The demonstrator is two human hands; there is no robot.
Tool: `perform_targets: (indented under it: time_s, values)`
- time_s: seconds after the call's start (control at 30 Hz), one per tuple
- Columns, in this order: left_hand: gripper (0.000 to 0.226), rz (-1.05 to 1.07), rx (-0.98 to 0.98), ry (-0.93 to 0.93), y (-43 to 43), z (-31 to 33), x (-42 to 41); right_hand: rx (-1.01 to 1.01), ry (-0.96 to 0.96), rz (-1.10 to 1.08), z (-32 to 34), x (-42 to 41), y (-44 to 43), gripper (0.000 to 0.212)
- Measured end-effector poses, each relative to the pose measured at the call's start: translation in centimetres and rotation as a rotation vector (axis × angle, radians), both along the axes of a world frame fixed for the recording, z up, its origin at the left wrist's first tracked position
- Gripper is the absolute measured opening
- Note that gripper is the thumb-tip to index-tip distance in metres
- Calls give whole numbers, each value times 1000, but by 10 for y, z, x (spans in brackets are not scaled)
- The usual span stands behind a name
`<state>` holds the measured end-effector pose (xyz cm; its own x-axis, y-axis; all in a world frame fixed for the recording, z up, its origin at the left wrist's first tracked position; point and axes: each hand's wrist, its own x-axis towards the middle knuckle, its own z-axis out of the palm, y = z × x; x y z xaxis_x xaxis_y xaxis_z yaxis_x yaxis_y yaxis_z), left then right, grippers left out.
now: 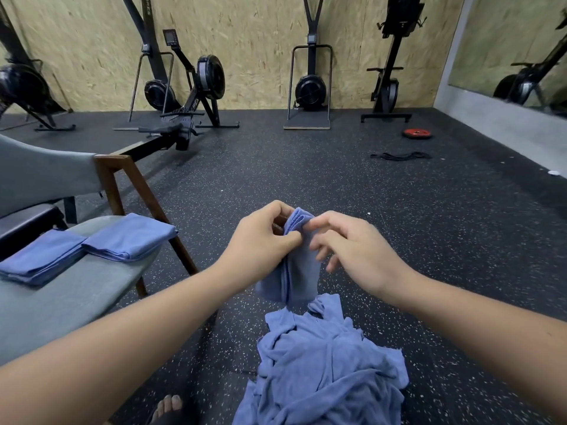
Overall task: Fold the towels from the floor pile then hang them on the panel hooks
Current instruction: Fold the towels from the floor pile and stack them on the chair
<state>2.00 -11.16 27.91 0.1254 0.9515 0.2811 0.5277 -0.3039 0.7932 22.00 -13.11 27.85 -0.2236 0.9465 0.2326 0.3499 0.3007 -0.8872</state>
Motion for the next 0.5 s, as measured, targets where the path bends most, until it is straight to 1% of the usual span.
perform_targets:
  time_s: [0.07, 0.1, 0.13, 0.17, 0.23, 0.27, 0.3, 0.33, 0.43, 0.5]
  values:
    - [17, -89, -8, 23, 2, 5, -7, 178, -133, -96, 2, 7, 3, 11]
    - [17, -131, -17, 25, 2, 8, -10, 246, -186, -123, 3, 11, 4, 15]
    - [17, -171, -37, 12, 2, 11, -13, 266, -228, -130, 3, 14, 7, 29]
    - [17, -213, -67, -15, 1, 15, -16, 237, -246, -103, 4, 18, 11, 47]
    - [17, -290, -132, -79, -2, 21, -21, 86, -275, 10, 3, 22, 18, 79]
    - [16, -321, -159, -107, -2, 24, -25, -2, -271, 81, 2, 23, 20, 87]
    - [16, -345, -175, -129, -2, 26, -29, -80, -251, 142, 0, 25, 22, 87]
    - [16, -361, -183, -142, -2, 28, -32, -133, -227, 183, -1, 27, 22, 80]
    - [16, -373, -194, -171, 0, 31, -42, -202, -185, 221, -6, 34, 26, 45]
    - [12, -348, -204, -189, 4, 30, -51, -233, -169, 228, -5, 38, 28, 32]
